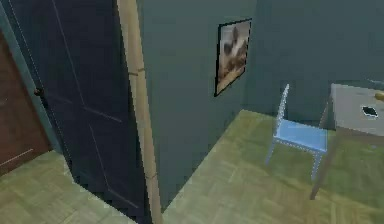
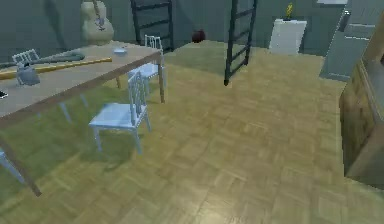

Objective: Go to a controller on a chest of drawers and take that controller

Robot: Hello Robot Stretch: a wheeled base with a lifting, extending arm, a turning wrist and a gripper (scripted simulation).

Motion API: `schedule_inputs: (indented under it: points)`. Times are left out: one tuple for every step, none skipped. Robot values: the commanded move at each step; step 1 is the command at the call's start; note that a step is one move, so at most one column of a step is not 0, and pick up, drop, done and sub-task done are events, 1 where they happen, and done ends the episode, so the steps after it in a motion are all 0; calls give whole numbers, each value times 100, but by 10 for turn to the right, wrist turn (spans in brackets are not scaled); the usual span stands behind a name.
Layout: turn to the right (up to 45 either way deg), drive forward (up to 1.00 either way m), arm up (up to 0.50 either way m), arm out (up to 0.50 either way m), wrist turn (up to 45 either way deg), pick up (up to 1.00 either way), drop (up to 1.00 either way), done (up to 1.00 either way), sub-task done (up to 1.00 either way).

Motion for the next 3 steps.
schedule_inputs:
  points:
    - [-450, 0, 0, 0, 0, 0, 0, 0, 0]
    - [-330, 0, 0, 0, 0, 0, 0, 0, 0]
    - [0, 100, 0, 0, 0, 0, 0, 0, 0]
